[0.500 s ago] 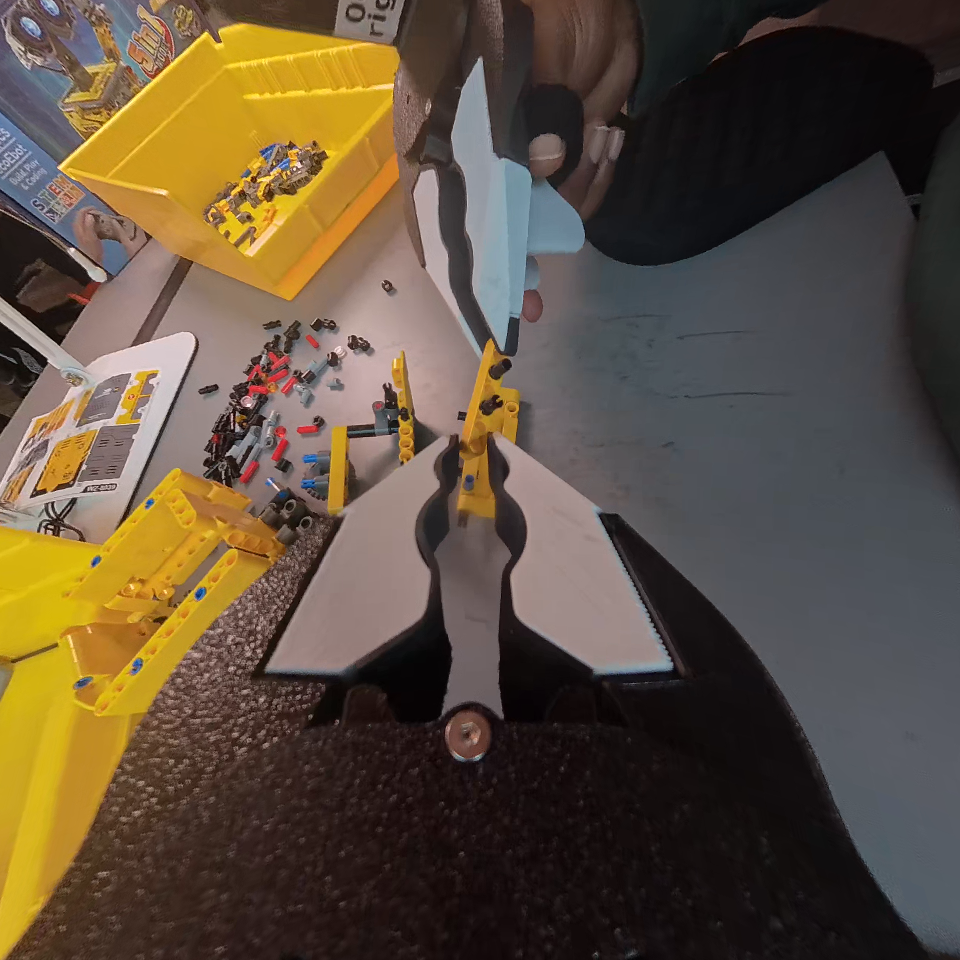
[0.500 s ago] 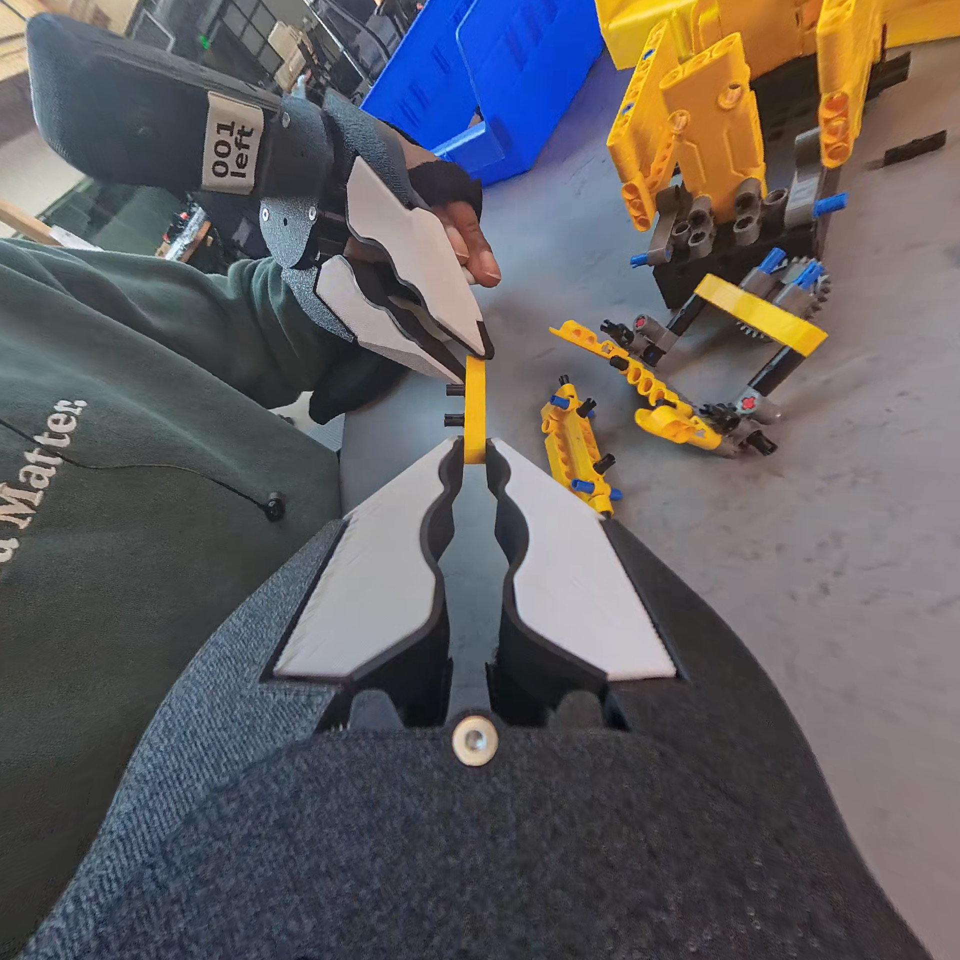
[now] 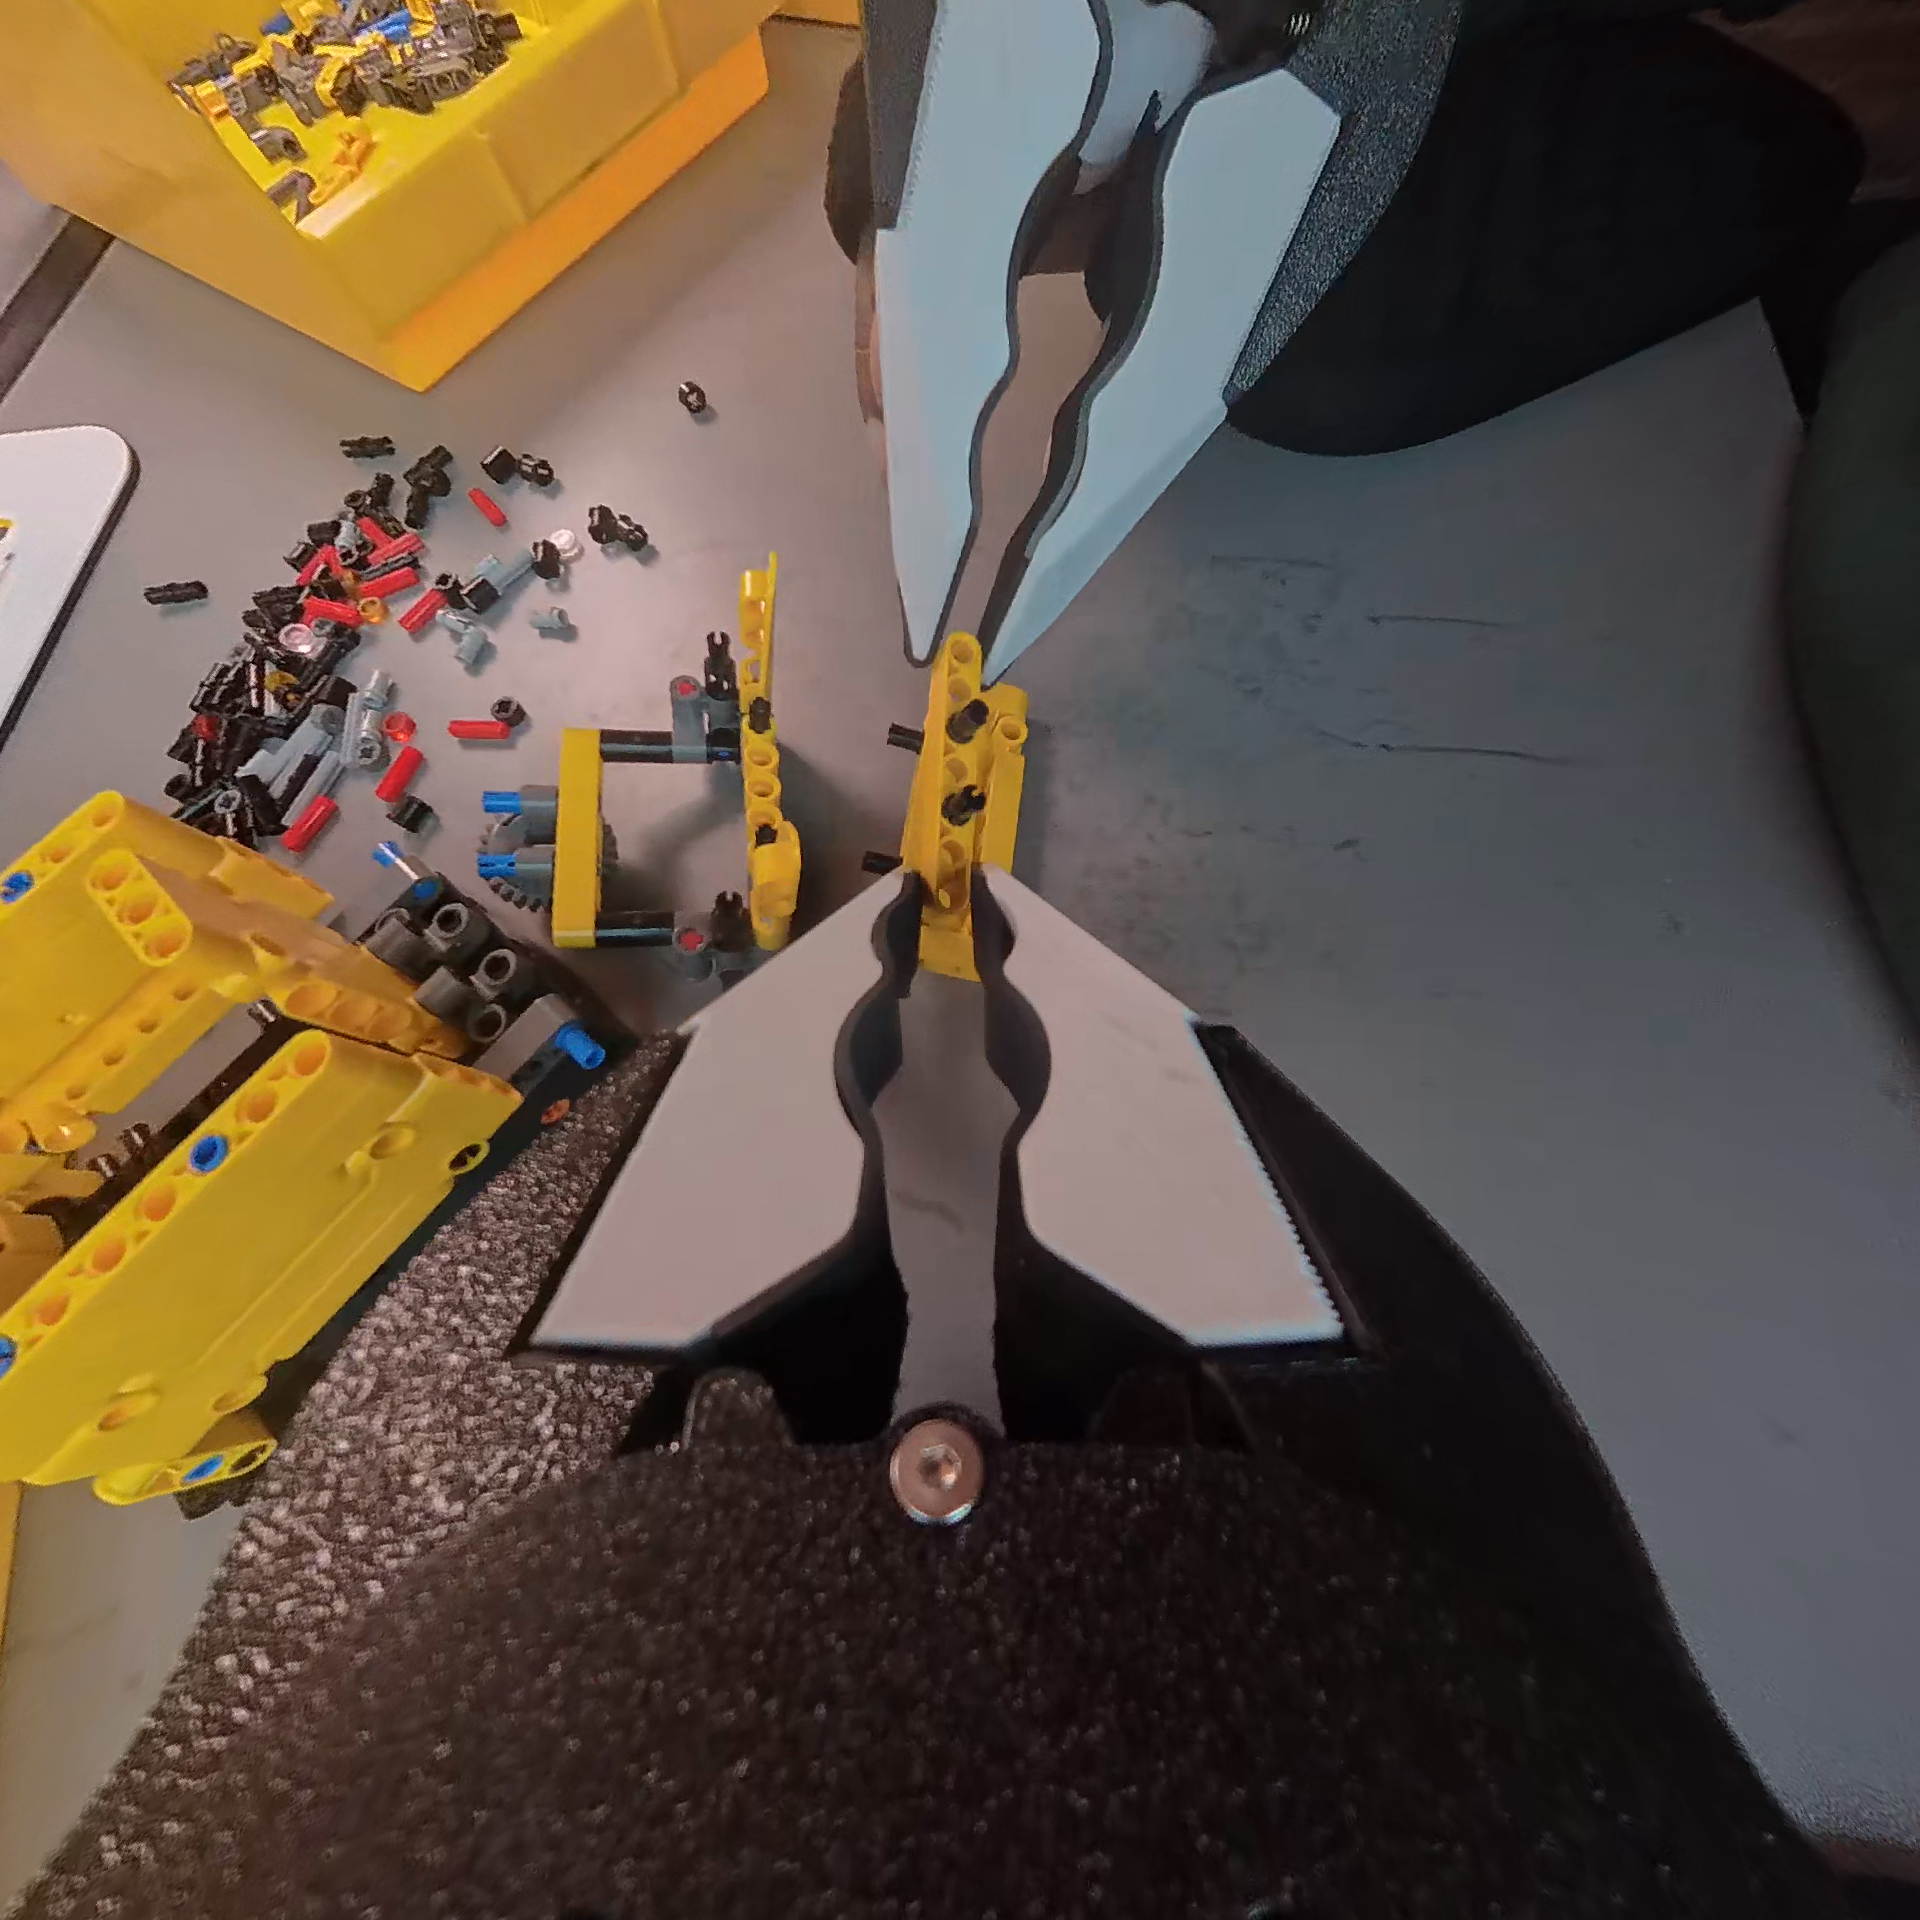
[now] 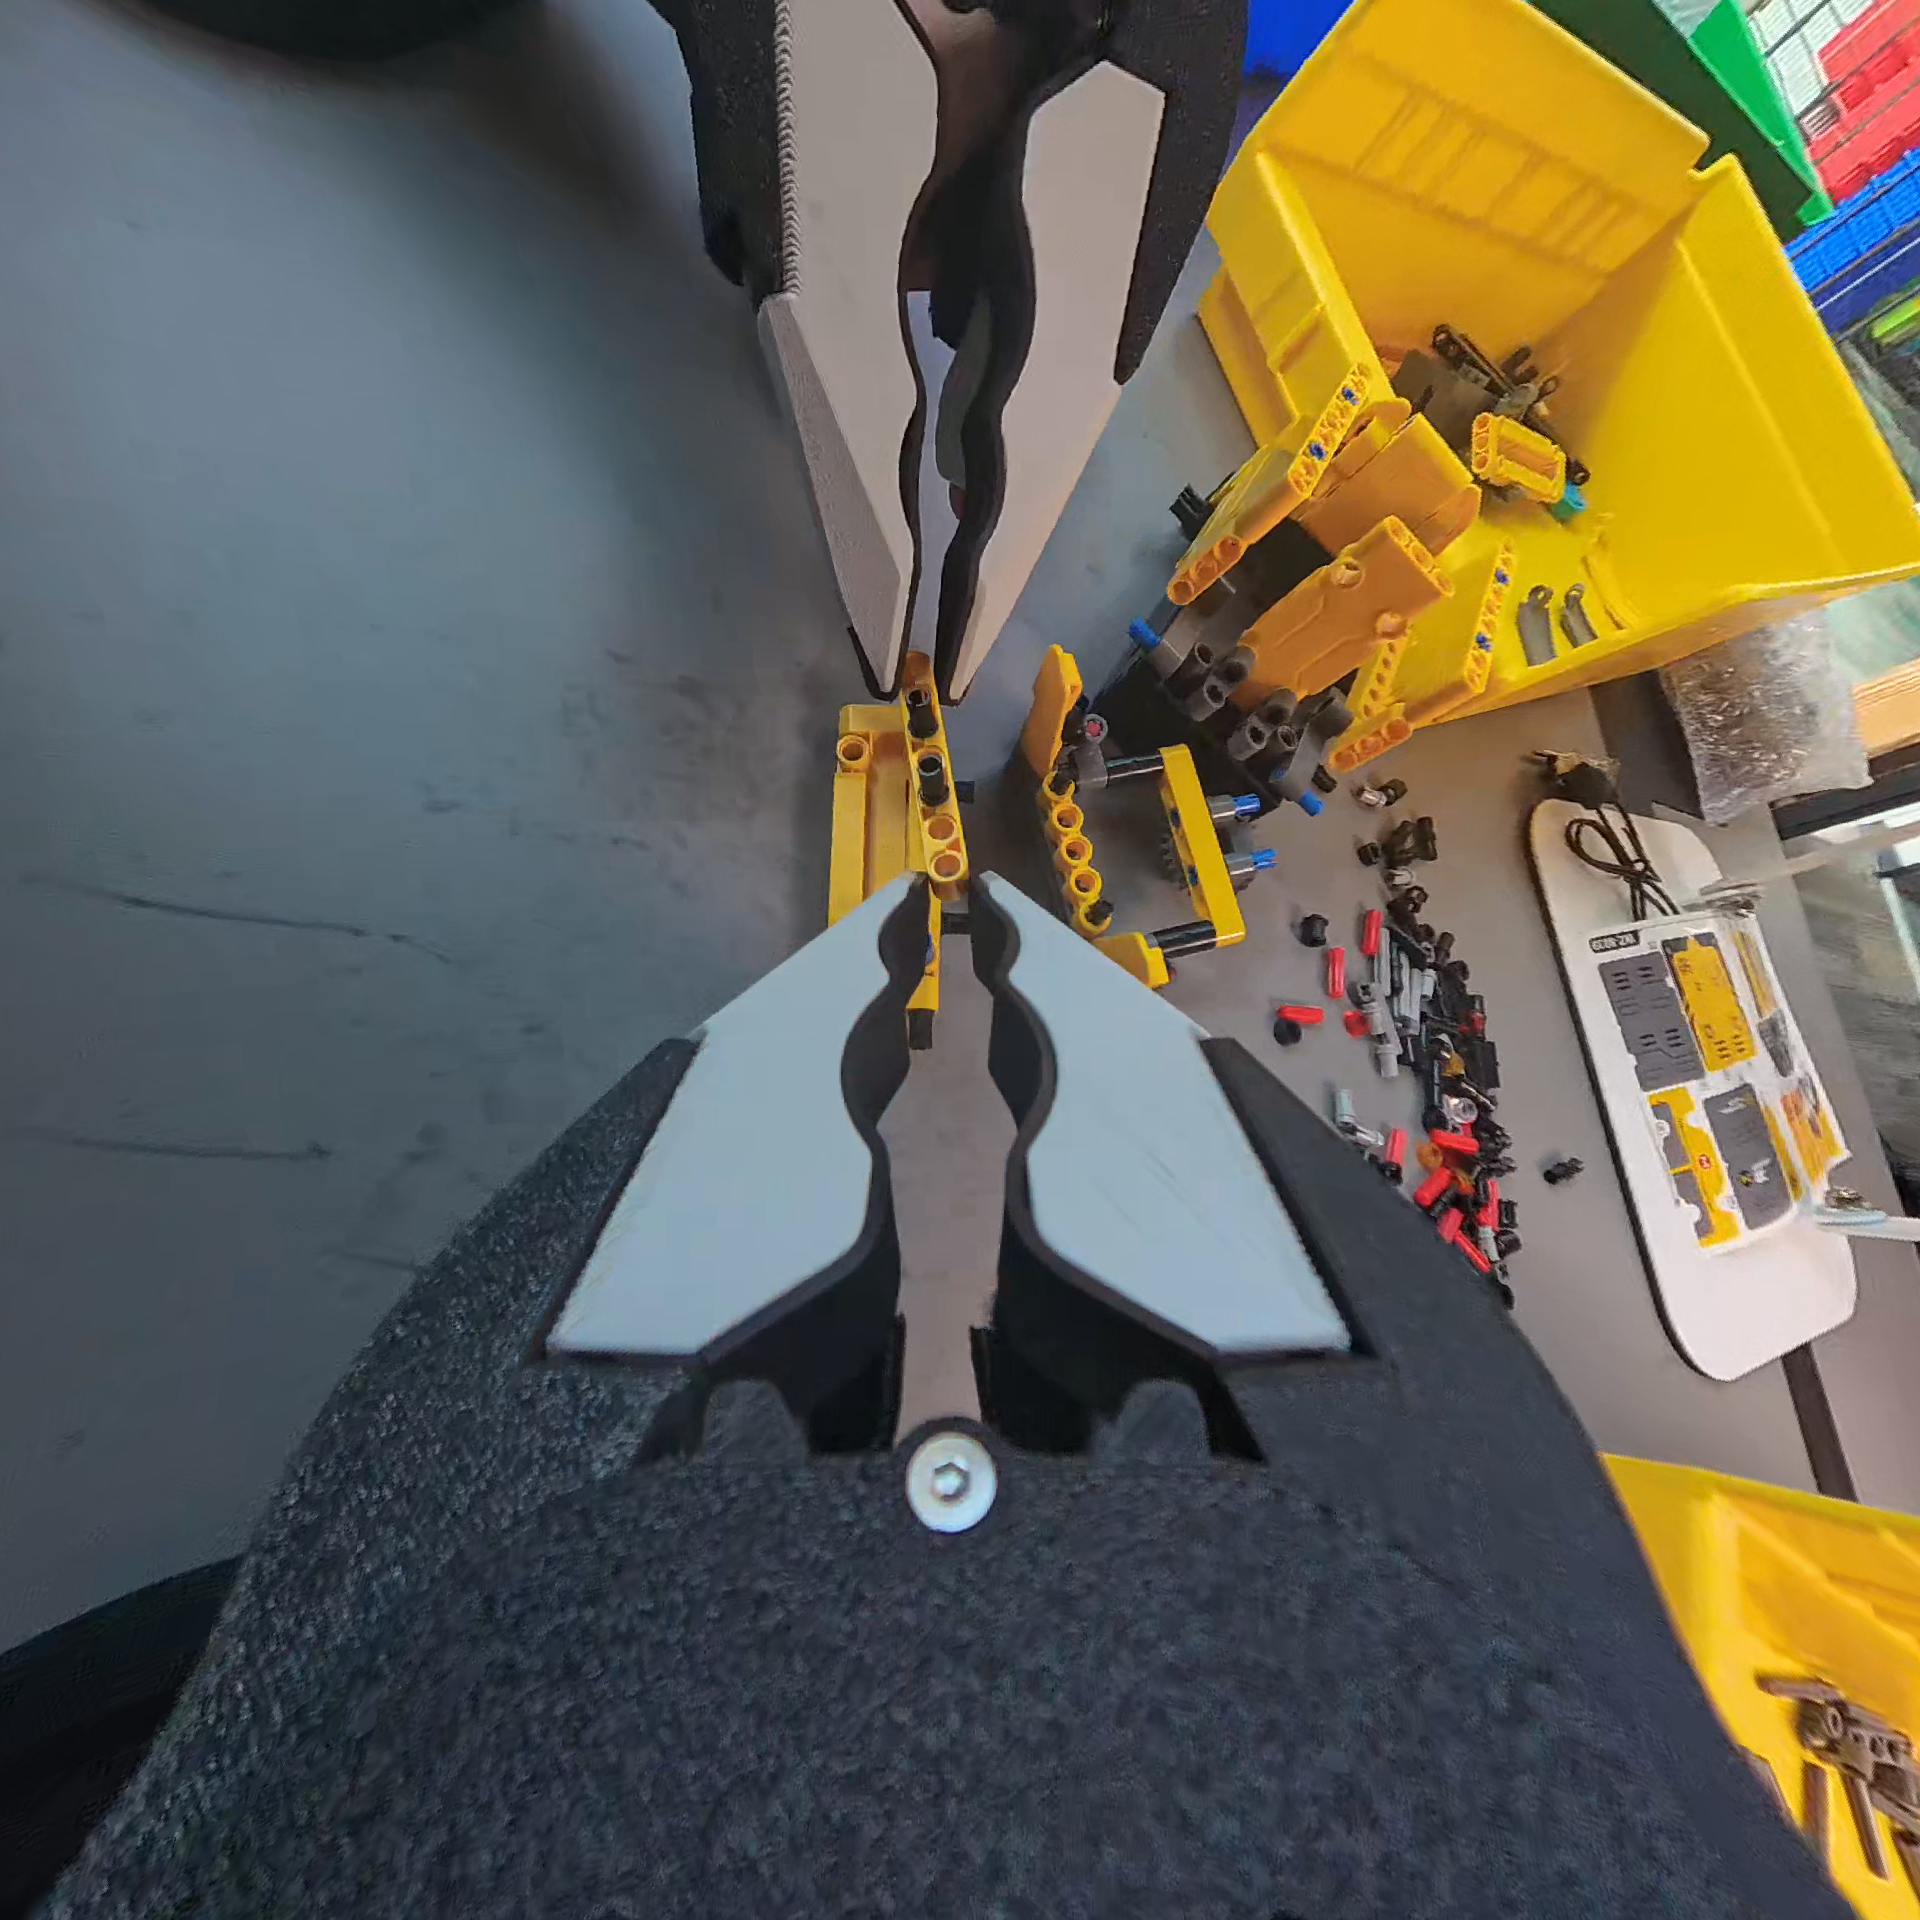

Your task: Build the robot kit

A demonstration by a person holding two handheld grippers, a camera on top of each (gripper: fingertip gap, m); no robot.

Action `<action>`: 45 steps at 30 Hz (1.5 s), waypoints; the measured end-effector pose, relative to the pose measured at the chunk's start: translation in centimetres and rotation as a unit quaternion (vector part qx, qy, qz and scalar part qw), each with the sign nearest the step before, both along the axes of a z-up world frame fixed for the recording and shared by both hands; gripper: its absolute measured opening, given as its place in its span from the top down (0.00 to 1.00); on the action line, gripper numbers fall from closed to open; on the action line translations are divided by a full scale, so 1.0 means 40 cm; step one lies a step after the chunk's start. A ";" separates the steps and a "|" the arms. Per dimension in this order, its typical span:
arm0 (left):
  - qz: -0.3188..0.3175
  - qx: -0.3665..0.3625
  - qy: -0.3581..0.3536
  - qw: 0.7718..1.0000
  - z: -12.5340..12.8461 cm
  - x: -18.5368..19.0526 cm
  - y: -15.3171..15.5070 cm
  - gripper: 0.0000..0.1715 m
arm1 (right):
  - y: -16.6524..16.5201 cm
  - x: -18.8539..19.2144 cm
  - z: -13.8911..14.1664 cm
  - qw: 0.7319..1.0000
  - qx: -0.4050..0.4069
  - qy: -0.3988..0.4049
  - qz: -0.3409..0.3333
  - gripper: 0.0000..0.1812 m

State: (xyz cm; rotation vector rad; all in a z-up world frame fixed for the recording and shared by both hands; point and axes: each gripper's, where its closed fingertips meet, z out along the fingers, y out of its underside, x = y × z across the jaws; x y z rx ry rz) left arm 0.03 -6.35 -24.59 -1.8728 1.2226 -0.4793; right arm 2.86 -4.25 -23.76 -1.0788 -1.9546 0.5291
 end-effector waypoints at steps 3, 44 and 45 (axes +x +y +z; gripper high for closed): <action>-0.001 0.000 -0.004 1.000 -0.002 0.001 0.003 0.95 | 0.001 0.002 -0.006 1.000 -0.017 -0.006 -0.002 0.96; 0.007 0.083 0.055 0.995 -0.017 0.007 0.035 0.96 | 0.009 0.023 -0.041 0.997 -0.039 -0.044 -0.046 0.97; 0.007 0.083 0.055 0.995 -0.017 0.006 0.035 0.96 | 0.008 0.023 -0.041 0.997 -0.040 -0.045 -0.046 0.97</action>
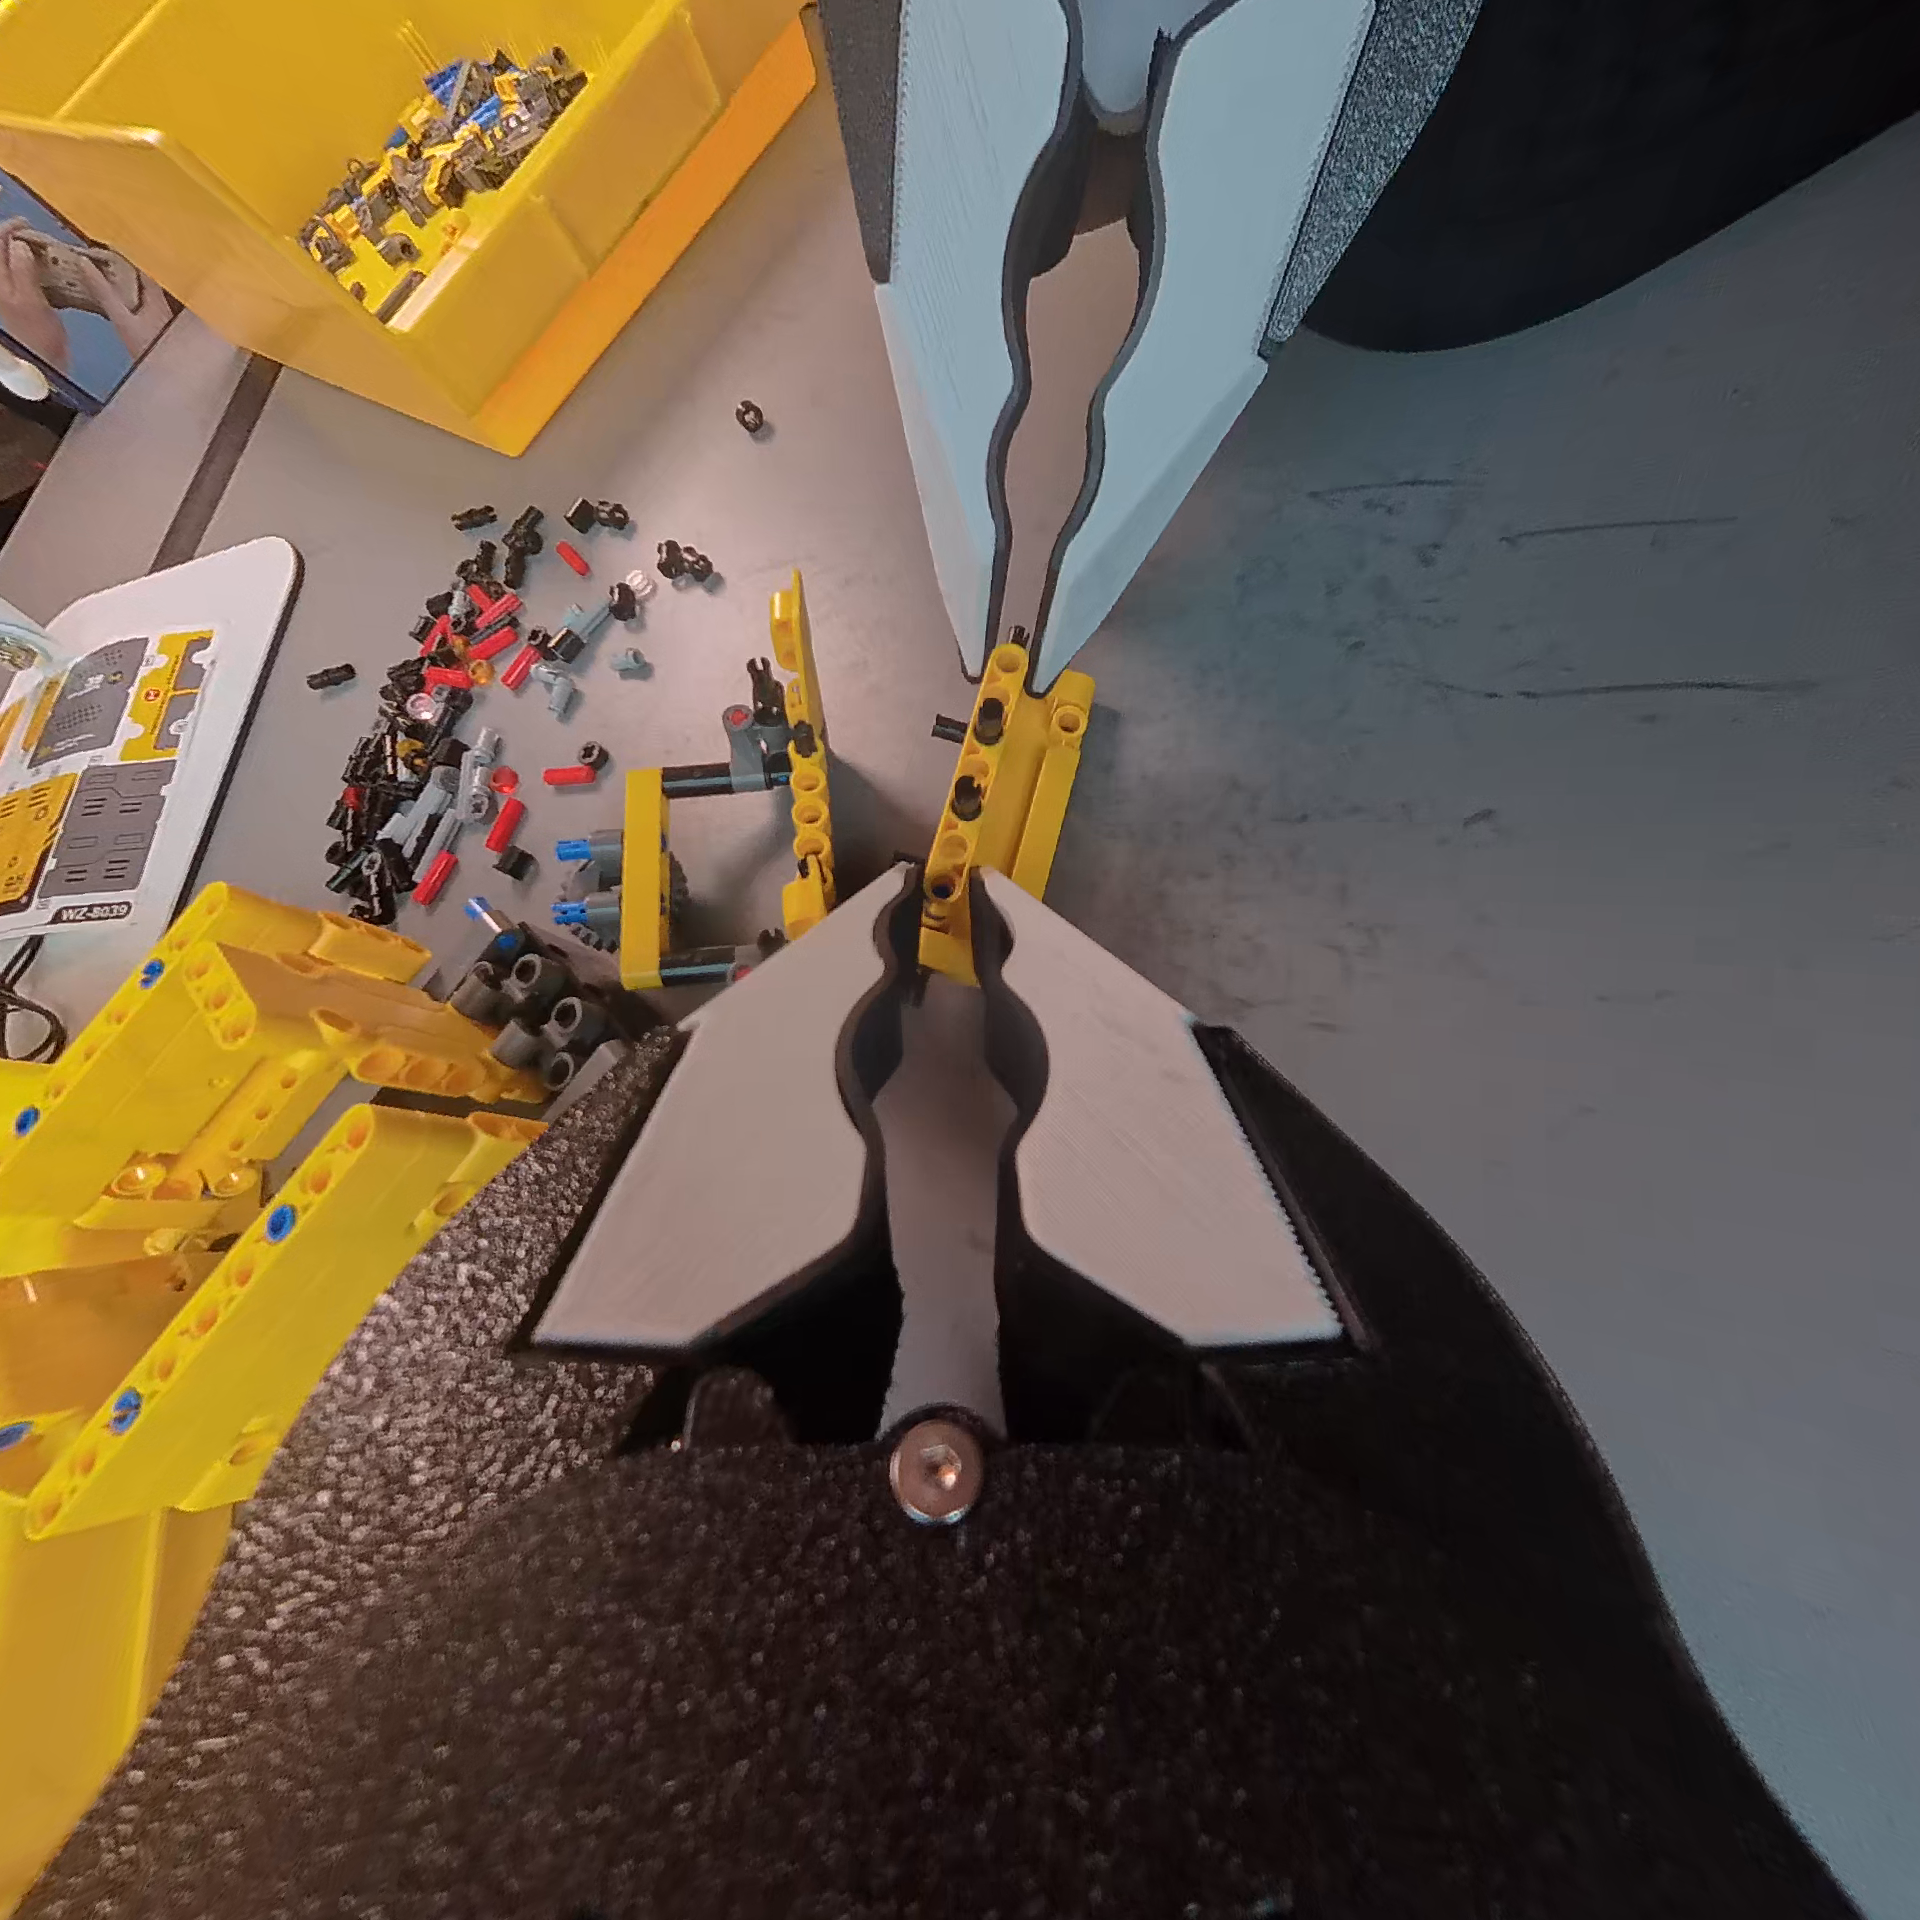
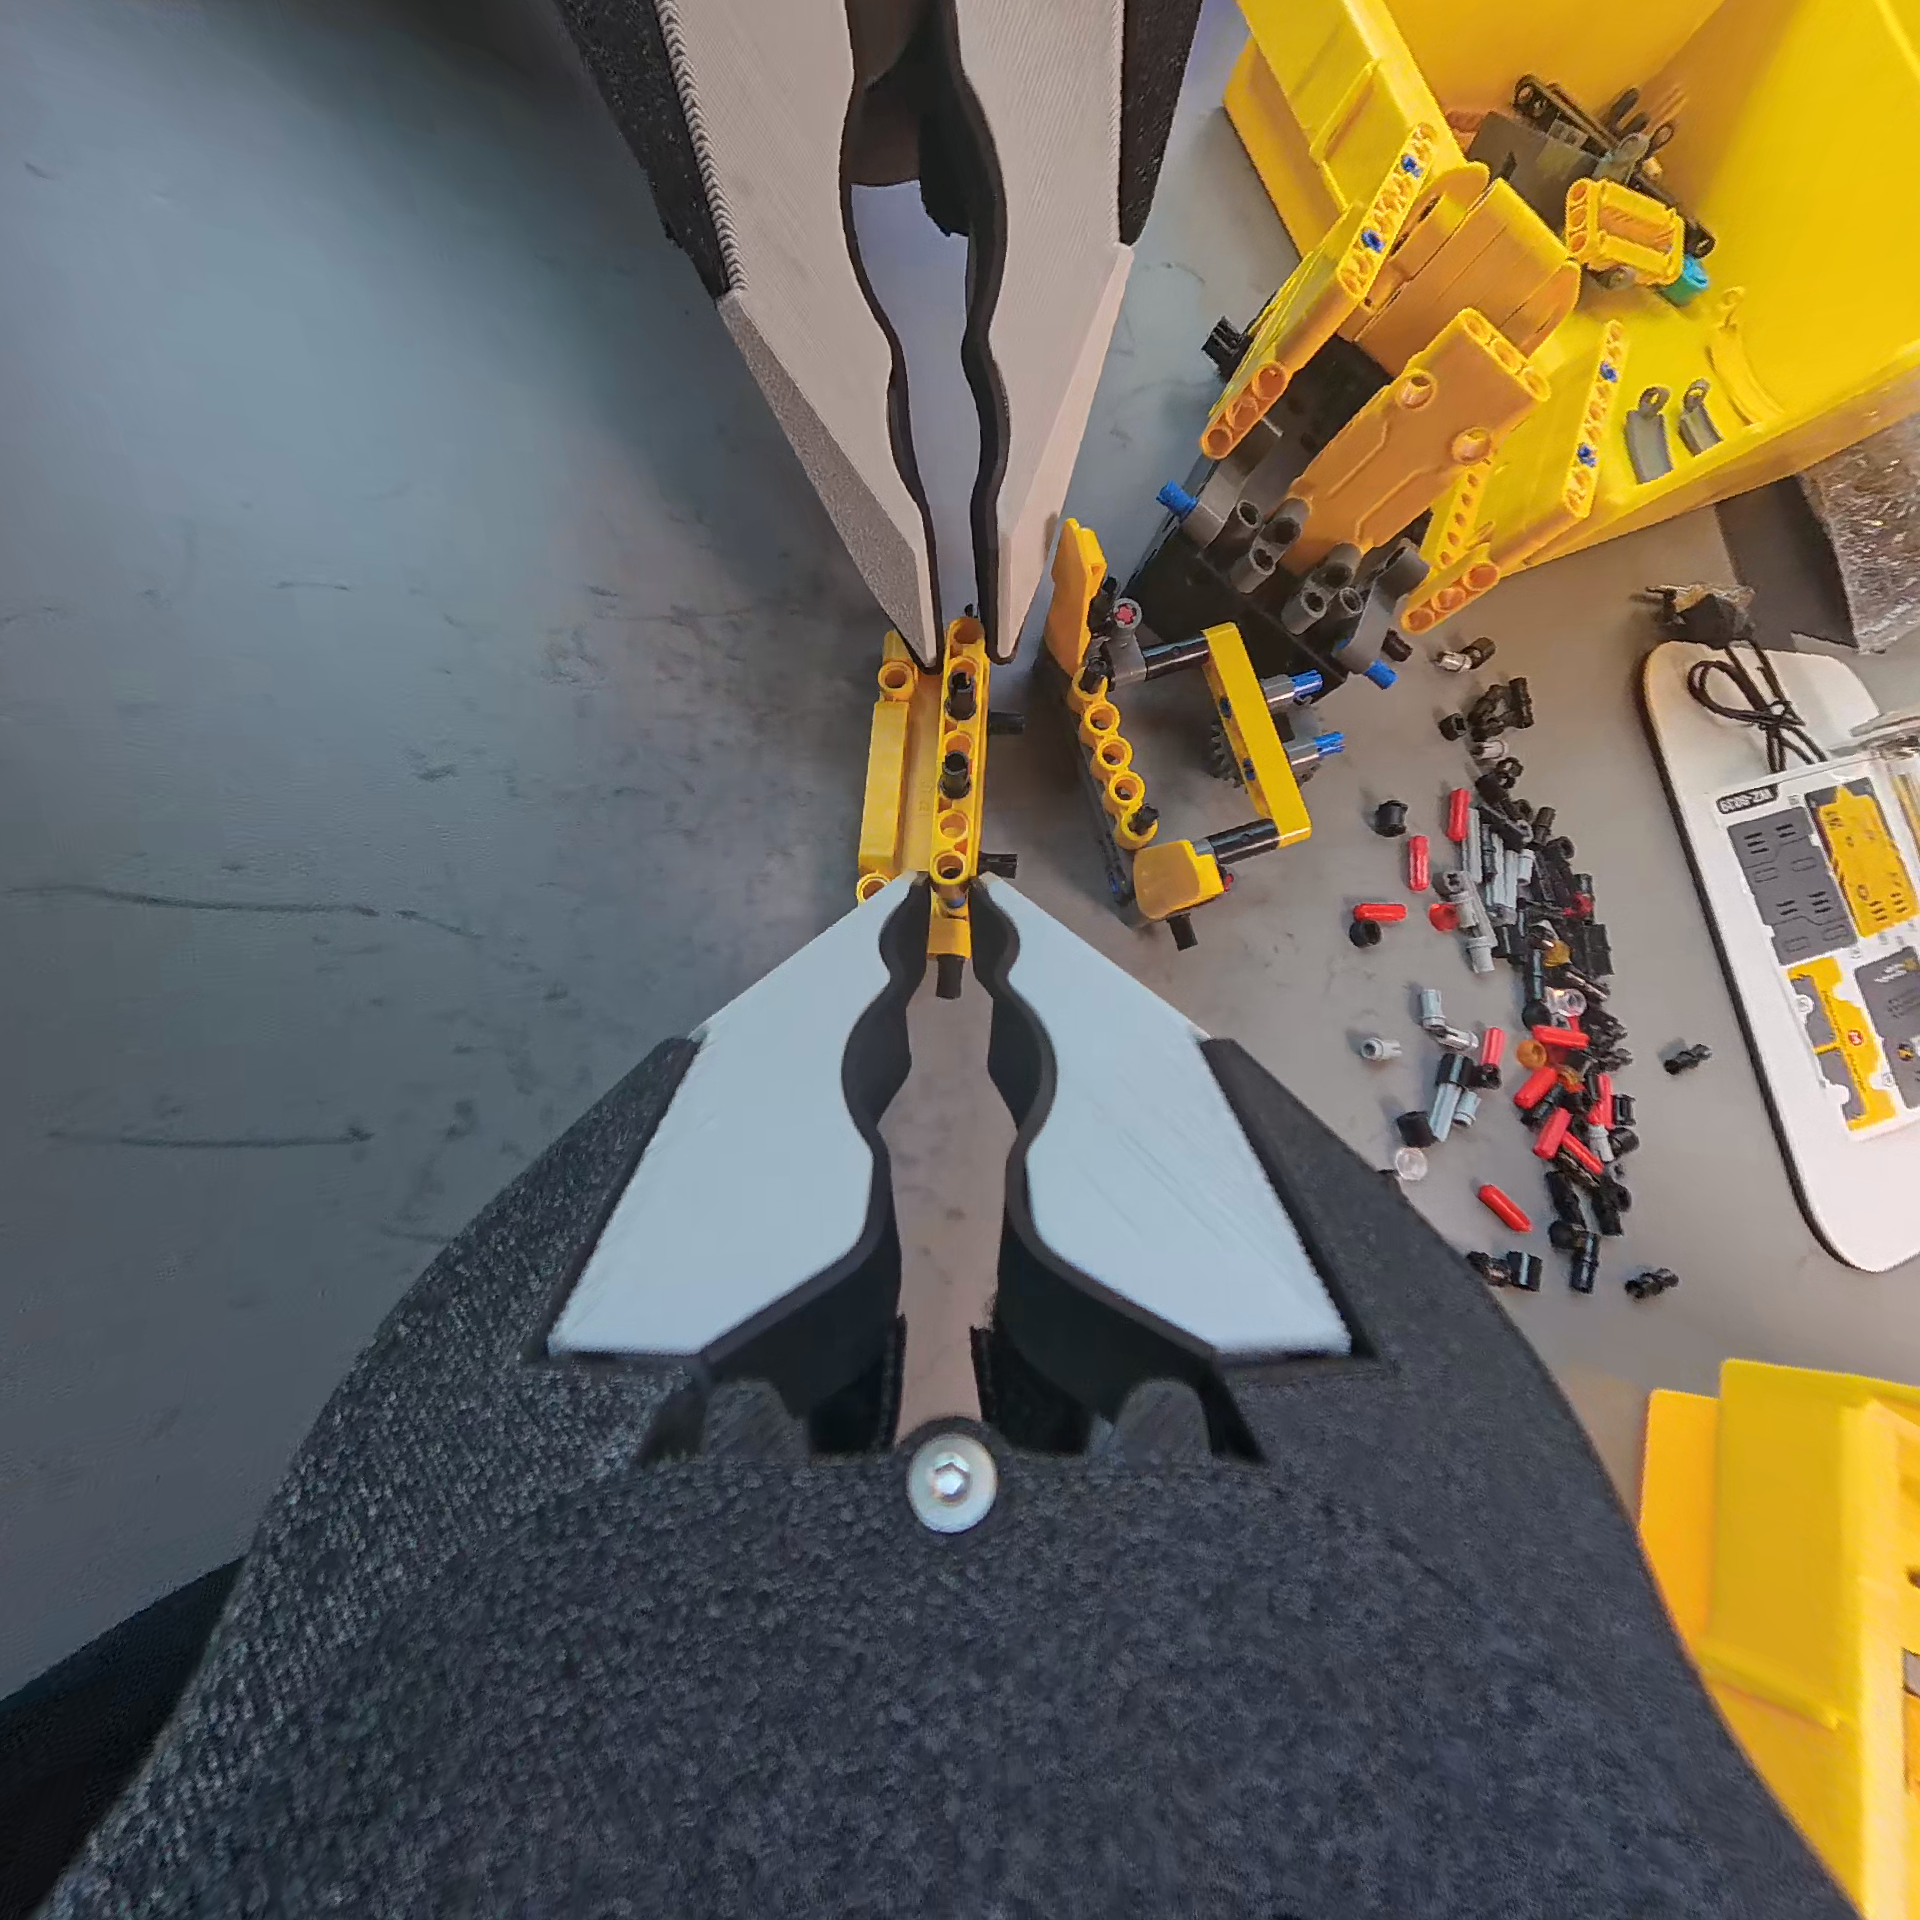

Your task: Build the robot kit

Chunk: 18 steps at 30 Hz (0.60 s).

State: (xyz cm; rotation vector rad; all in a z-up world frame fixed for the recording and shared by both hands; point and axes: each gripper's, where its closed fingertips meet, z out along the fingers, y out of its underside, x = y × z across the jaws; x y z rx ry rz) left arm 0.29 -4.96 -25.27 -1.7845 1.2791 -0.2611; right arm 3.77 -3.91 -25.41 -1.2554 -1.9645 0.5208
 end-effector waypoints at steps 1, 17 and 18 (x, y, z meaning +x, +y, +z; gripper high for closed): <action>0.000 0.000 0.000 1.000 0.000 0.000 0.000 0.96 | 0.000 0.000 0.000 1.000 0.000 0.000 0.000 0.97; 0.007 -0.029 -0.007 1.000 -0.012 -0.002 0.013 0.95 | 0.019 -0.004 -0.003 0.999 -0.050 -0.008 -0.019 0.97; 0.007 -0.032 -0.007 0.999 -0.013 -0.002 0.014 0.95 | 0.020 -0.004 -0.004 0.998 -0.054 -0.011 -0.019 0.97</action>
